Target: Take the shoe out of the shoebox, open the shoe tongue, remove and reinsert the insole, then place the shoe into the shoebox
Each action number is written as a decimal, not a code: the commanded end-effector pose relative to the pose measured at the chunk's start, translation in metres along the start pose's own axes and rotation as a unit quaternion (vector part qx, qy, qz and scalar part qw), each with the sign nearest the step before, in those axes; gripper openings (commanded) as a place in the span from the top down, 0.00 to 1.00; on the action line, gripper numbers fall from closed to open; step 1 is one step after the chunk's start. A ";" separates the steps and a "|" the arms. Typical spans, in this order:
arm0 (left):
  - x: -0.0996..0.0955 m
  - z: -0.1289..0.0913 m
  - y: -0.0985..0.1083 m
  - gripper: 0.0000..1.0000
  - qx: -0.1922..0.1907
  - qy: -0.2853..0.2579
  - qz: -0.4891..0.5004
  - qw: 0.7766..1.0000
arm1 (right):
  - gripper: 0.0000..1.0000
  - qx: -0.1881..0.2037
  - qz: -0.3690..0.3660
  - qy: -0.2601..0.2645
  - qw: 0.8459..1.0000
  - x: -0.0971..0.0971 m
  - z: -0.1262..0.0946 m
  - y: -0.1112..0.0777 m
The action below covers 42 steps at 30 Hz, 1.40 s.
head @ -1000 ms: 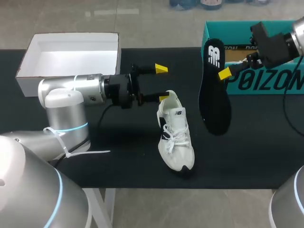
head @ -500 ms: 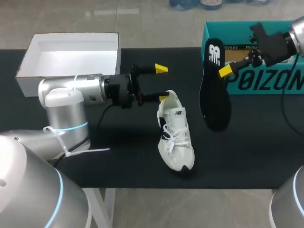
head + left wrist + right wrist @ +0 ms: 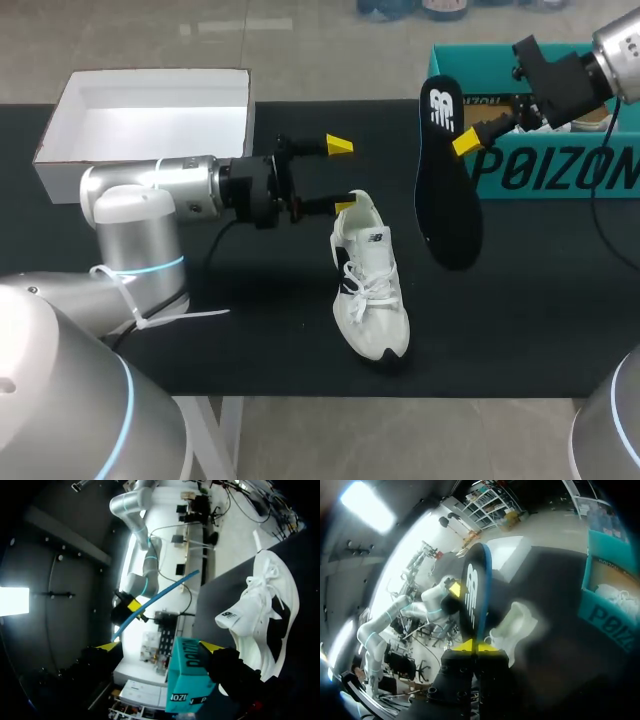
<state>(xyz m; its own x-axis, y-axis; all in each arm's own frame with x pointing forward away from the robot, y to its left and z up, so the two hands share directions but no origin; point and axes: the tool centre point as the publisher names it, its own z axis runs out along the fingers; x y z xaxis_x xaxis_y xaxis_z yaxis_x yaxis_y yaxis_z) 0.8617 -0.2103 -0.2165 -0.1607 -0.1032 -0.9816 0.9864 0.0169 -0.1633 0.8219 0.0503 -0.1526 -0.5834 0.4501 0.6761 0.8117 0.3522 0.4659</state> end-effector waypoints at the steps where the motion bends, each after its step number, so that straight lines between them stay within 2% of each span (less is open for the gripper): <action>1: 0.002 0.002 0.000 0.00 -0.002 -0.001 0.001 1.000 | 1.00 -0.001 0.000 -0.001 1.000 0.000 0.001 0.000; 17: 0.002 0.002 0.000 0.00 -0.002 -0.001 0.001 1.000 | 1.00 -0.001 0.000 -0.001 1.000 0.000 0.001 0.000; 22: 0.002 0.002 0.000 0.00 -0.002 -0.001 0.001 1.000 | 1.00 0.009 0.016 0.035 0.999 -0.020 0.006 0.004; 30: 0.002 0.002 0.000 0.00 -0.002 -0.001 0.001 1.000 | 1.00 0.034 0.038 0.084 0.995 -0.042 0.032 0.025; 42: 0.002 0.002 0.000 0.00 -0.002 -0.001 0.001 1.000 | 1.00 0.051 0.052 0.138 0.988 -0.045 0.064 0.062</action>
<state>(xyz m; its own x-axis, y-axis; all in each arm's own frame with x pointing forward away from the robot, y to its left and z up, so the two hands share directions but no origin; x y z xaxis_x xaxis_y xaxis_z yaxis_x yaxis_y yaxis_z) 0.8621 -0.2108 -0.2167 -0.1610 -0.1042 -0.9814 0.9864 0.0168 -0.1636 0.8796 0.0922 -0.1867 -0.4690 0.2905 0.8341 0.8617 0.3576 0.3600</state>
